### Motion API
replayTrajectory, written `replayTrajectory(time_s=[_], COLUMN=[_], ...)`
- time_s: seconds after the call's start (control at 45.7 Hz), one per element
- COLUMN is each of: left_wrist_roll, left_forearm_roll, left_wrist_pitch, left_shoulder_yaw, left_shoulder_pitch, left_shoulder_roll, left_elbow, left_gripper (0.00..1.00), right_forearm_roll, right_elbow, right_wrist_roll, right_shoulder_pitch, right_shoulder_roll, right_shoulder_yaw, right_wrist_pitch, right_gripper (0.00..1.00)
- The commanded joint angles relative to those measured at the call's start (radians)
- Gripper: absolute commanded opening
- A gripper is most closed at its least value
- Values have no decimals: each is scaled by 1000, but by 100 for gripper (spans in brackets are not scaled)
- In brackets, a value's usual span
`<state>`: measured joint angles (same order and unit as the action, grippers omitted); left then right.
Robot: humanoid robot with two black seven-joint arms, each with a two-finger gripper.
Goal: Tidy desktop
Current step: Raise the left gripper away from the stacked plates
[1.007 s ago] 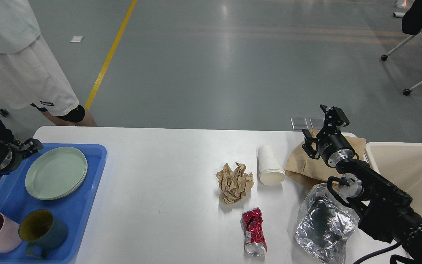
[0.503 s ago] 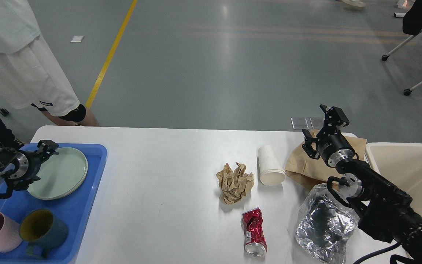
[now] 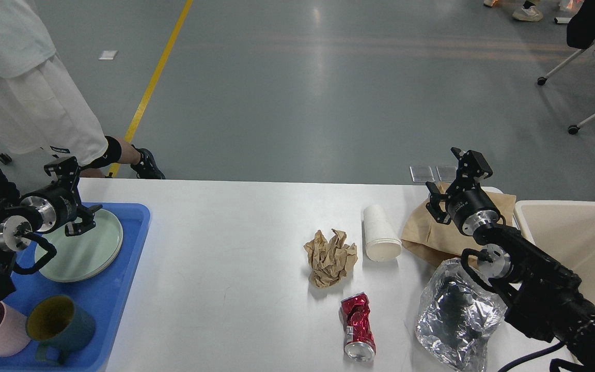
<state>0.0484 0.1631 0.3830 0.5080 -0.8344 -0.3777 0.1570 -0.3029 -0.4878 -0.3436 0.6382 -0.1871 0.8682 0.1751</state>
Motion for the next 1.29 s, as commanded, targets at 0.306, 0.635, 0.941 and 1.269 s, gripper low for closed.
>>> replayTrajectory(time_s=[0.306, 0.635, 0.941, 1.269], left_wrist_roll=[-4, -39, -41, -41], left_forearm_roll=[27, 47, 47, 39], left_wrist_pitch=[-3, -6, -6, -1], left_shoulder_yaw=[595, 633, 632, 613], left_shoulder_pitch=[6, 9, 11, -3], left_shoulder_roll=[54, 40, 40, 51], left_elbow=[3, 3, 3, 13], left_gripper=[96, 96, 96, 96], right_forearm_roll=[1, 1, 1, -1], right_elbow=[0, 0, 0, 0], right_wrist_roll=[0, 0, 0, 0], right_shoulder_pitch=[0, 0, -2, -2], right_shoulder_roll=[0, 0, 0, 1], right_shoulder_yaw=[2, 0, 0, 0], right_wrist_pitch=[0, 0, 0, 0], right_gripper=[100, 100, 100, 100])
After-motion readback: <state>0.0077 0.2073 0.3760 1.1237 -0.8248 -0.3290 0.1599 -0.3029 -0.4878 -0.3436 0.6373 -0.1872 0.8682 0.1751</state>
